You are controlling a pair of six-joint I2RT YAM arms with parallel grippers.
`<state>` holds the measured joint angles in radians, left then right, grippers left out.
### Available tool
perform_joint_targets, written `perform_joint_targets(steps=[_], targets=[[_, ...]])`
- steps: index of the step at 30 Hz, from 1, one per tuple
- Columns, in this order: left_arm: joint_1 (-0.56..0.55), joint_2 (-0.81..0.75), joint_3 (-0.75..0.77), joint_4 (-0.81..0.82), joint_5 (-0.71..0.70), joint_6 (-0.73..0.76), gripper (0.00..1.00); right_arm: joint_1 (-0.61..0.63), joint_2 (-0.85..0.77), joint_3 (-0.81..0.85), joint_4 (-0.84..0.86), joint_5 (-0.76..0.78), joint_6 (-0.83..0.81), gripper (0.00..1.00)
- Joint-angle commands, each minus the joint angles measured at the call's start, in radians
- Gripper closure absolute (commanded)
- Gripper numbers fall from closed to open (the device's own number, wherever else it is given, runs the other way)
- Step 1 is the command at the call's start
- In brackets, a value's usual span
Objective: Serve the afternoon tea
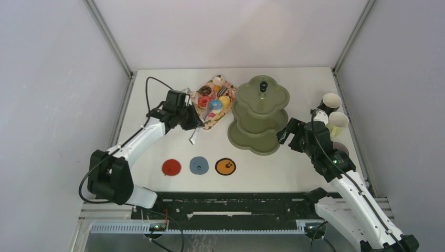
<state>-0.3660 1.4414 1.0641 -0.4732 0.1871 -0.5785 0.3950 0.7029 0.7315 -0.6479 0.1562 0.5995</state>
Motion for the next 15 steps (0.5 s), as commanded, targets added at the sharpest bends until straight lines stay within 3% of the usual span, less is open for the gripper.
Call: perform_joint_targets(steps=[1, 15], targets=[[0.006, -0.092, 0.081, -0.031, -0.007, 0.059, 1.0, 0.009, -0.002, 0.008, 0.025, 0.015, 0.017, 0.05], [0.006, -0.201, 0.14, -0.113, -0.072, 0.127, 1.0, 0.024, 0.006, 0.008, 0.033, 0.021, 0.031, 0.06]])
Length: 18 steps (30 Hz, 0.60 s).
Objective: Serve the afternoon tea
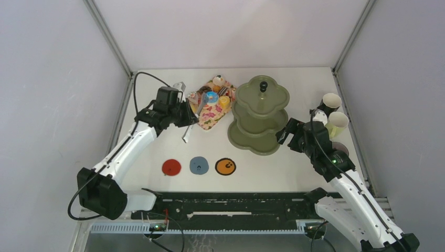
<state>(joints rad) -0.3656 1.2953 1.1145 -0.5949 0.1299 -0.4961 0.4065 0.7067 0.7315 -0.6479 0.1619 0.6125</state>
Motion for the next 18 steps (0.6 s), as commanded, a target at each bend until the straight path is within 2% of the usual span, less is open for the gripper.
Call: perform_joint_targets(steps=[1, 9, 18], targets=[[0.005, -0.062, 0.096, 0.005, -0.01, 0.05, 1.0, 0.014, 0.002, 0.008, 0.034, 0.017, 0.02, 0.06], [-0.027, -0.103, 0.149, -0.023, 0.054, 0.067, 1.0, 0.017, -0.011, 0.009, 0.036, 0.033, 0.031, 0.06], [-0.17, -0.004, 0.249, -0.039, 0.084, 0.076, 1.0, 0.021, -0.008, 0.008, 0.028, 0.028, 0.038, 0.06]])
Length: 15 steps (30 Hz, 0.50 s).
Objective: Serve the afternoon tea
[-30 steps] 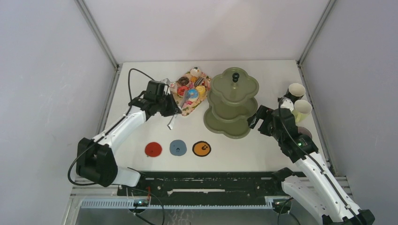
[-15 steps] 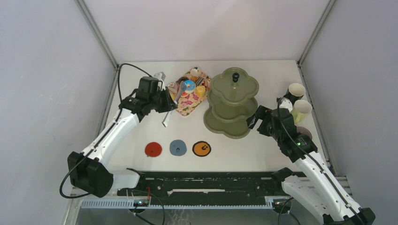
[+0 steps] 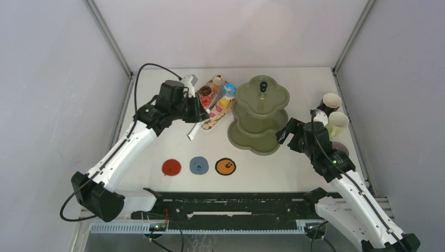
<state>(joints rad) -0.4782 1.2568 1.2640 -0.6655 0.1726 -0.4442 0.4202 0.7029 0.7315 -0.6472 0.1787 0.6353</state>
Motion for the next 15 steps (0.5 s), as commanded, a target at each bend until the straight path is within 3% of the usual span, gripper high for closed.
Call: perform_joint_targets(steps=[1, 15], targets=[[-0.068, 0.045, 0.108, 0.033, 0.046, 0.024, 1.0, 0.009, -0.006, 0.008, 0.023, 0.012, 0.017, 0.06], [-0.14, 0.152, 0.184, -0.045, 0.069, 0.049, 1.0, 0.014, -0.008, 0.003, 0.019, 0.022, 0.02, 0.06]])
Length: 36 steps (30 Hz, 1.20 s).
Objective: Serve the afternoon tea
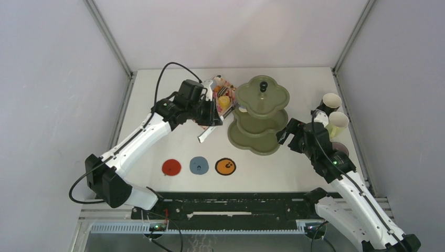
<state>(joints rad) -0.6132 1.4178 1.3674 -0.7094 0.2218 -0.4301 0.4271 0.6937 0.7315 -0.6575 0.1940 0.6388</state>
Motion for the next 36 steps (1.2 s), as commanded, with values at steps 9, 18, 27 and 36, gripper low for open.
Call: perform_joint_targets(steps=[9, 18, 27, 36], targets=[[-0.006, 0.017, 0.12, -0.039, 0.037, 0.048, 0.69, 0.007, 0.008, 0.003, 0.045, 0.005, 0.009, 0.06], [-0.005, -0.008, 0.136, -0.045, 0.011, 0.049, 0.61, 0.01, 0.017, 0.004, 0.058, -0.004, 0.008, 0.06], [0.002, -0.046, 0.148, -0.096, -0.061, 0.059, 0.62, 0.012, 0.025, 0.003, 0.081, -0.013, 0.006, 0.06], [0.03, -0.092, 0.137, -0.088, -0.027, 0.035, 0.61, 0.014, 0.045, 0.003, 0.106, -0.035, -0.006, 0.06]])
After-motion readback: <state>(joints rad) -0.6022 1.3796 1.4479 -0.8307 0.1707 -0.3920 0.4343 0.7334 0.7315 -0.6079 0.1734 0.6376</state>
